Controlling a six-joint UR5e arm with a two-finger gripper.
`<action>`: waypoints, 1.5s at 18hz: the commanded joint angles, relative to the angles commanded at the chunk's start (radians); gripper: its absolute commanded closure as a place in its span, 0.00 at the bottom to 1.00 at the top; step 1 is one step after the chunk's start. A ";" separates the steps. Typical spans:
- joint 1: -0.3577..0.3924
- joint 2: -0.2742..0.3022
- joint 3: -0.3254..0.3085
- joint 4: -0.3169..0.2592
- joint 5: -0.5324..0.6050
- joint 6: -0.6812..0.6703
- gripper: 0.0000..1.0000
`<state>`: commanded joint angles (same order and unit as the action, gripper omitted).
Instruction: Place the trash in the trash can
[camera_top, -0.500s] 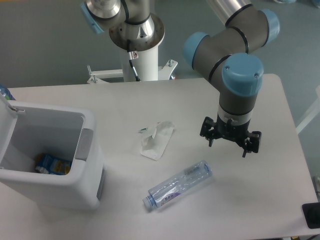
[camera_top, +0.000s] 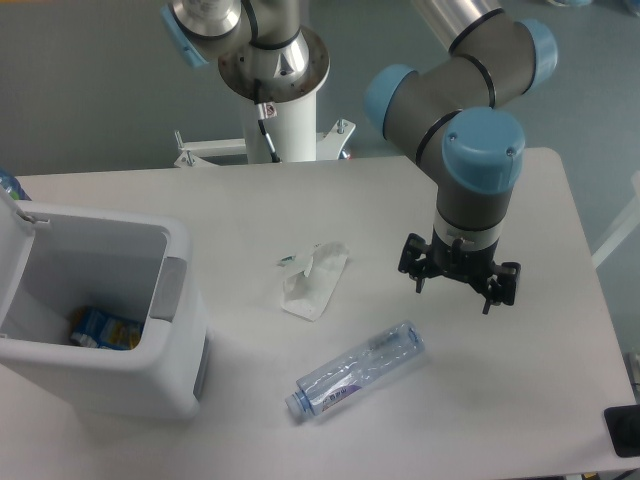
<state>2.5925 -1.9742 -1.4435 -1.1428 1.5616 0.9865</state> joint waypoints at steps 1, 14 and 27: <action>-0.009 -0.002 -0.002 0.000 0.000 -0.017 0.00; -0.141 -0.022 -0.221 0.307 -0.003 -0.077 0.00; -0.268 0.051 -0.351 0.071 0.008 -0.069 0.00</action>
<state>2.3240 -1.9237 -1.7947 -1.0721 1.5693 0.9173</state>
